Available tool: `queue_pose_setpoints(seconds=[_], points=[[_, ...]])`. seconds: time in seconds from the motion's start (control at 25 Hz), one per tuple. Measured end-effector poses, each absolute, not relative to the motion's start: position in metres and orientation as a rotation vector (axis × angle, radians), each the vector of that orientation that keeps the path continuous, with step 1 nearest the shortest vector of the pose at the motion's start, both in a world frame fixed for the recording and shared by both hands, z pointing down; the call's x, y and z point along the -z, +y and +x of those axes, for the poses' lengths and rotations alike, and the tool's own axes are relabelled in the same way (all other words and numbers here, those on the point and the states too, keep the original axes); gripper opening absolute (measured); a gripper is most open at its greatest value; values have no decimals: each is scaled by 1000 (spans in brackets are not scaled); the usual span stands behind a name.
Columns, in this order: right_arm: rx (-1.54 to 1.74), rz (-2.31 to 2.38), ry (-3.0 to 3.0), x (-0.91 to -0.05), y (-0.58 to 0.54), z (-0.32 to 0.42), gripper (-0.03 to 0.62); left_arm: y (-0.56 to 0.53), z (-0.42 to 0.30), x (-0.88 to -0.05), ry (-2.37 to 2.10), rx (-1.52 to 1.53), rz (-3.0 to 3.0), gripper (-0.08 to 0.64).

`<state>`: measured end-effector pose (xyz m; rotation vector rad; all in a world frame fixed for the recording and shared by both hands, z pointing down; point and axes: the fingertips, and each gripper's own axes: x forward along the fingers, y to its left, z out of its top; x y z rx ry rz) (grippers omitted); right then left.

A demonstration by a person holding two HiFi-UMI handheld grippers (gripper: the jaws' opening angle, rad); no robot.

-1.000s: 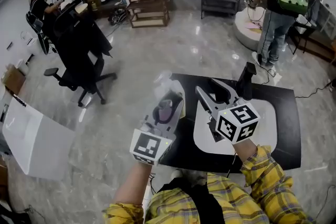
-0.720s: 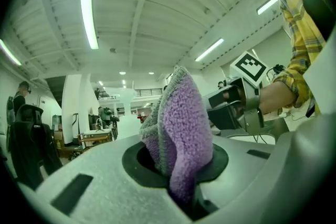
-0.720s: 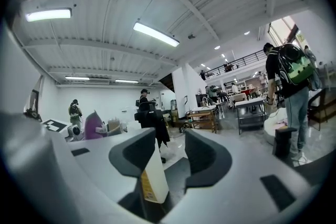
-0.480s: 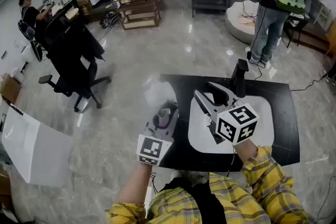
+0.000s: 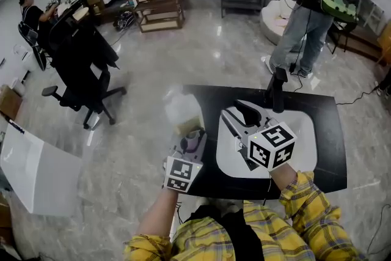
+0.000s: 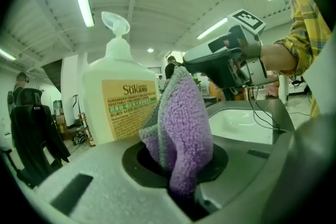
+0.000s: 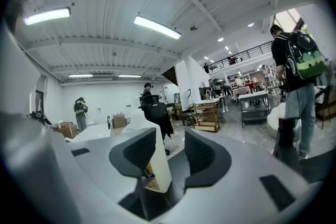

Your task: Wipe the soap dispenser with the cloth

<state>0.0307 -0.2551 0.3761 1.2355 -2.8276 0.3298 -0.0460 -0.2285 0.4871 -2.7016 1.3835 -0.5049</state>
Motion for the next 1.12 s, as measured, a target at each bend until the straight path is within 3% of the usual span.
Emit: queue_pose_setpoints(seconds=[0.76, 1.12], points=[[-324, 1119, -2852, -375, -249, 25, 158, -229, -45, -538, 1513, 578, -2907, 60], [-272, 854, -3030, -342, -245, -6, 158, -202, -48, -470, 1497, 234, -2969, 60]])
